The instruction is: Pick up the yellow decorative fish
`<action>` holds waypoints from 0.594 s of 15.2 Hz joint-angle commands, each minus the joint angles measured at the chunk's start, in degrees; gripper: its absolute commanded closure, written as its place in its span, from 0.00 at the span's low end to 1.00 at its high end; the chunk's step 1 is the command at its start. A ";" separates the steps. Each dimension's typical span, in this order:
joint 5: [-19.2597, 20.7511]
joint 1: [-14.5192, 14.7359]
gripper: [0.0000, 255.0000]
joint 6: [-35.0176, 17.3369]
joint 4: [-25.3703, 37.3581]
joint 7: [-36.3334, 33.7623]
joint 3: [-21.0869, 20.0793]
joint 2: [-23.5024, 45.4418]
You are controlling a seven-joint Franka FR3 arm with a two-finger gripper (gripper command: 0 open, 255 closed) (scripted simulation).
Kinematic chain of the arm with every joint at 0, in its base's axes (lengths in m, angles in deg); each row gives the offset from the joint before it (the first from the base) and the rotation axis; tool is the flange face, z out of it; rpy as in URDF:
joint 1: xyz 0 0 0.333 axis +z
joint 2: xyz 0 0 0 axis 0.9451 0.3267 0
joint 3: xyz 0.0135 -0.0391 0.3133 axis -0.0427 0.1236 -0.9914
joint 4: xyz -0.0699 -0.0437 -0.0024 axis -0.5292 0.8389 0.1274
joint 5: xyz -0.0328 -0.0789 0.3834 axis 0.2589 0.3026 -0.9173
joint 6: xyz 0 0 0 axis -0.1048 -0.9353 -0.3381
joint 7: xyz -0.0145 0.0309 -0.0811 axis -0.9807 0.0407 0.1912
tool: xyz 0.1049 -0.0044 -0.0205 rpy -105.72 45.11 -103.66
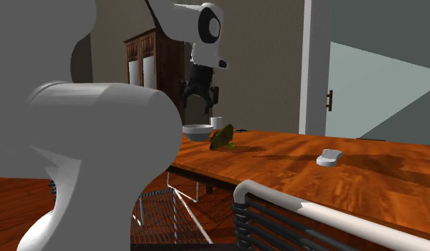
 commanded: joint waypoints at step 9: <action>-12.78 -1.95 0.00 -7.89 13.26 5.71 5.83 18.69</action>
